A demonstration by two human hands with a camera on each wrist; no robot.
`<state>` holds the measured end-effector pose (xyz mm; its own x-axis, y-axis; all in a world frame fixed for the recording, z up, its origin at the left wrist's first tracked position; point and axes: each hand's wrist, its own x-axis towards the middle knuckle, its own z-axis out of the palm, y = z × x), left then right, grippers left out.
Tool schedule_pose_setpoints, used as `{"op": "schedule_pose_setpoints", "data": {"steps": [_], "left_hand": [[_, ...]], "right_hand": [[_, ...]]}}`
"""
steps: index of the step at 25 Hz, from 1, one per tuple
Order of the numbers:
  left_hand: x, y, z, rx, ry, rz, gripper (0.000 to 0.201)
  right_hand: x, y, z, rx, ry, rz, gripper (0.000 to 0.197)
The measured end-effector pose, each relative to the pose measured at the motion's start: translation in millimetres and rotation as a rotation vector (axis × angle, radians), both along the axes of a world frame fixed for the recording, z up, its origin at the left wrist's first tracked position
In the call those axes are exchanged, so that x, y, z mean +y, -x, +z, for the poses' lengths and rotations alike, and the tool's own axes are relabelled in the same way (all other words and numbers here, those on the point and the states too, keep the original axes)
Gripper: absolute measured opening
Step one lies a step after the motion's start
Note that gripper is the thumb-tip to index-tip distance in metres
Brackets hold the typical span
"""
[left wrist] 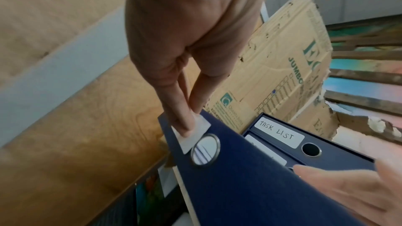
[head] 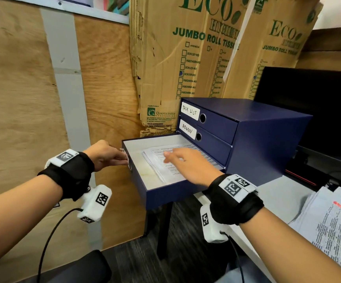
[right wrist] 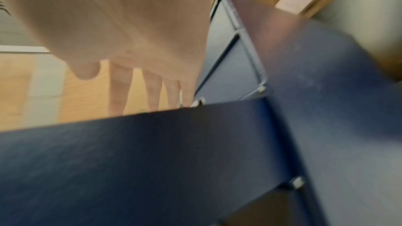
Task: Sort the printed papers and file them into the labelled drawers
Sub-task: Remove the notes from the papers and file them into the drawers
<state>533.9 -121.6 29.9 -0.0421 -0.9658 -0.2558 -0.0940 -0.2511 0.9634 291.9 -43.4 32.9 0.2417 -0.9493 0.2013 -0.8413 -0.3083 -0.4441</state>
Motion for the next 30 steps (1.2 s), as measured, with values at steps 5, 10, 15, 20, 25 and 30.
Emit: {"op": "schedule_pose_setpoints", "data": {"steps": [5,10,15,20,25,30], "left_hand": [[-11,52,-25,0.316,-0.041,-0.021,0.015],[-17,134,-41,0.338,0.051,-0.204,0.048],[-18,196,-49,0.249,0.170,-0.325,0.073],[-15,200,-53,0.054,0.380,-0.269,0.061],[57,225,-13,-0.143,1.178,0.037,0.052],[124,288,14,0.013,1.407,-0.251,0.048]], "right_hand": [[-1,50,10,-0.072,0.302,-0.269,0.031],[22,68,10,0.000,0.582,-0.289,0.024],[32,87,5,0.028,0.649,-0.237,0.021],[50,115,0,-0.038,0.658,-0.270,0.024],[82,157,-8,-0.140,0.689,-0.493,0.020],[133,204,0,-0.102,0.763,-0.715,0.017]]}}
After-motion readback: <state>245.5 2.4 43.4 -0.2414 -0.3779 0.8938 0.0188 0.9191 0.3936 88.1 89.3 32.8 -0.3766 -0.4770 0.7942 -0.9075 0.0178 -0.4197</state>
